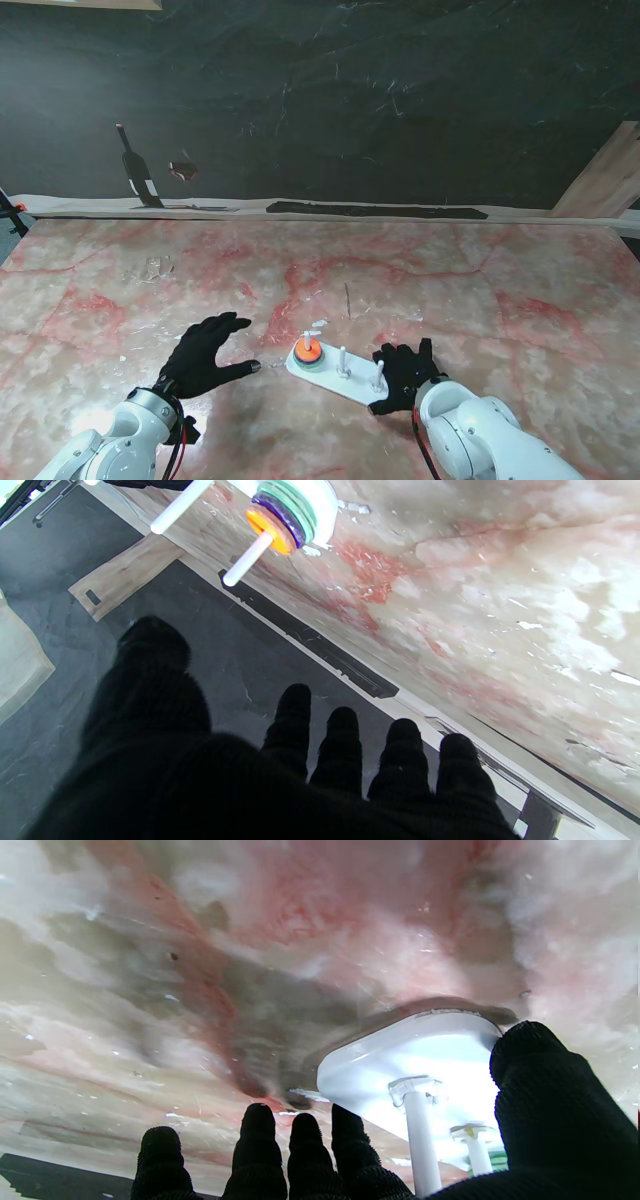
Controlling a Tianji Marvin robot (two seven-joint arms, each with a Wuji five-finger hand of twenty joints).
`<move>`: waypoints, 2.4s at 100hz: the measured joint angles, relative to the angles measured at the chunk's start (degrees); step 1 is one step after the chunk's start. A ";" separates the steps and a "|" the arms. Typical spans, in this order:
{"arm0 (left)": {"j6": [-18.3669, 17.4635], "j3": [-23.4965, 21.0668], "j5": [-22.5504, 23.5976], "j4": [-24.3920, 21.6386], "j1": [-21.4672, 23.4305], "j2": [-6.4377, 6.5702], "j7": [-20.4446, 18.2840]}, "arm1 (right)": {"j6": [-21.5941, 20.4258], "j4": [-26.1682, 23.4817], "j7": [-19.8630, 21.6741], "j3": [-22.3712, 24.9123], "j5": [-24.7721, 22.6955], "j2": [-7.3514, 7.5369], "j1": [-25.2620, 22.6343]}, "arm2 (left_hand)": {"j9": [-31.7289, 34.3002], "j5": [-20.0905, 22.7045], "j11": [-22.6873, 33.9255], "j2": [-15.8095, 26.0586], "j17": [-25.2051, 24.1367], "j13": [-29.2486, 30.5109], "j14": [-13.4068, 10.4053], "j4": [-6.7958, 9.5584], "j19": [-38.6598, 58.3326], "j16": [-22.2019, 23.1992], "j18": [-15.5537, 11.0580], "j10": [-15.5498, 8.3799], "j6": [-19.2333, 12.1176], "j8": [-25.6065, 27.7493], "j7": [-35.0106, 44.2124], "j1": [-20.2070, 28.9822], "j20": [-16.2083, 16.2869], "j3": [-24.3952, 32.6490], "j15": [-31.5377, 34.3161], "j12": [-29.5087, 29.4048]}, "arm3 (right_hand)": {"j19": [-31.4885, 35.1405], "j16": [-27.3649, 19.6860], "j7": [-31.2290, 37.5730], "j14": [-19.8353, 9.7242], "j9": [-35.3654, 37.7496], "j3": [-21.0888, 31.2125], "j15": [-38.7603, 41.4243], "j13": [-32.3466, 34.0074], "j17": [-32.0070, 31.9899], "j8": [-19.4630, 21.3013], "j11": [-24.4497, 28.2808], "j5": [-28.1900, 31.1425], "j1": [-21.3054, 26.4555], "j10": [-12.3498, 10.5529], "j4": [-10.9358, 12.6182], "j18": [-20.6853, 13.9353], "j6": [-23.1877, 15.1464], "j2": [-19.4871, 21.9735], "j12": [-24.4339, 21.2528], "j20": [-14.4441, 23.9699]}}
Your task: Move the three rings of the Hanoi Tower from the left rod to the right rod
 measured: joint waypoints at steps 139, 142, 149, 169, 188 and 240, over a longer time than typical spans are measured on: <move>0.15 1.48 1.45 0.73 -1.35 0.50 -1.70 | -18.94 7.13 -3.92 4.03 0.80 2.19 4.21 | 0.00 0.00 0.00 0.03 0.03 0.00 0.00 0.00 0.00 0.00 0.00 0.00 -0.04 0.00 -0.68 -0.82 -0.07 -0.93 0.00 0.00 | -2.28 -0.66 0.81 -2.83 0.05 -9.81 -3.13 0.01 0.85 7.31 0.06 -0.60 4.31 -6.59 -1.19 -2.08 -16.26 -4.53 -7.70 -0.60; 0.14 1.46 1.45 0.73 -1.34 0.50 -1.68 | -18.61 6.93 -3.60 3.98 0.80 2.17 4.19 | 0.00 0.00 0.00 0.03 0.03 0.00 0.00 0.00 0.00 0.00 0.00 0.00 -0.04 0.00 -0.68 -0.82 -0.07 -0.93 0.00 0.00 | -2.28 -0.66 0.81 -2.83 0.05 -9.59 -3.51 0.01 0.85 7.31 0.06 -0.60 4.31 -6.59 -1.19 -2.08 -16.14 -4.53 -7.77 -0.60; 0.07 1.41 1.44 0.73 -1.33 0.50 -1.67 | -18.05 6.54 -3.01 3.99 0.84 2.07 4.02 | 0.00 0.00 0.00 0.03 0.03 0.00 0.00 0.00 0.00 0.00 0.00 0.00 -0.04 0.00 -0.68 -0.82 -0.07 -0.93 0.00 0.00 | -2.28 -0.66 0.47 -2.83 0.05 -8.53 -3.67 0.01 0.85 7.31 0.06 -0.60 4.31 -6.40 -1.19 -2.08 -15.38 -4.53 -7.85 -0.60; 0.04 1.29 1.44 0.71 -1.28 0.50 -1.65 | -17.56 5.78 -2.99 5.09 0.98 1.71 2.61 | 0.00 0.00 0.00 0.03 0.02 0.00 0.00 0.00 0.00 0.00 0.00 0.00 -0.04 0.00 -0.68 -0.82 -0.07 -0.93 0.00 0.00 | -2.28 -1.34 -5.03 -2.76 0.05 -2.02 -5.80 0.01 0.85 7.31 -1.21 -0.33 1.91 -5.63 -1.12 -2.08 -13.66 -4.51 -9.19 -0.60; -0.01 1.07 1.49 0.65 -1.13 0.50 -1.52 | -16.47 3.90 -3.63 8.41 2.22 0.91 -0.96 | 0.00 0.00 0.00 0.03 0.01 0.00 0.00 0.00 0.00 0.00 0.00 0.00 -0.04 0.00 -0.69 -0.82 -0.07 -0.93 0.00 0.00 | -2.28 -1.38 -14.51 -2.71 0.05 4.69 -6.55 0.01 0.85 -11.02 -1.69 3.89 0.26 -5.20 -0.99 -2.08 -13.76 -3.99 -10.58 -0.60; -0.07 0.86 1.45 0.50 -0.96 0.54 -2.03 | -15.80 -4.94 -3.64 16.12 3.80 -0.30 -8.84 | 0.00 0.00 0.00 0.03 0.01 0.00 0.00 0.00 0.00 0.00 0.00 0.00 -0.05 0.00 -0.71 -0.83 -0.08 -0.94 0.00 0.00 | -2.27 -2.04 -22.63 -2.51 0.08 12.53 -7.09 0.01 0.76 -37.86 -1.89 5.16 -5.05 -4.76 -0.26 -1.93 -15.90 -8.60 -15.41 -0.60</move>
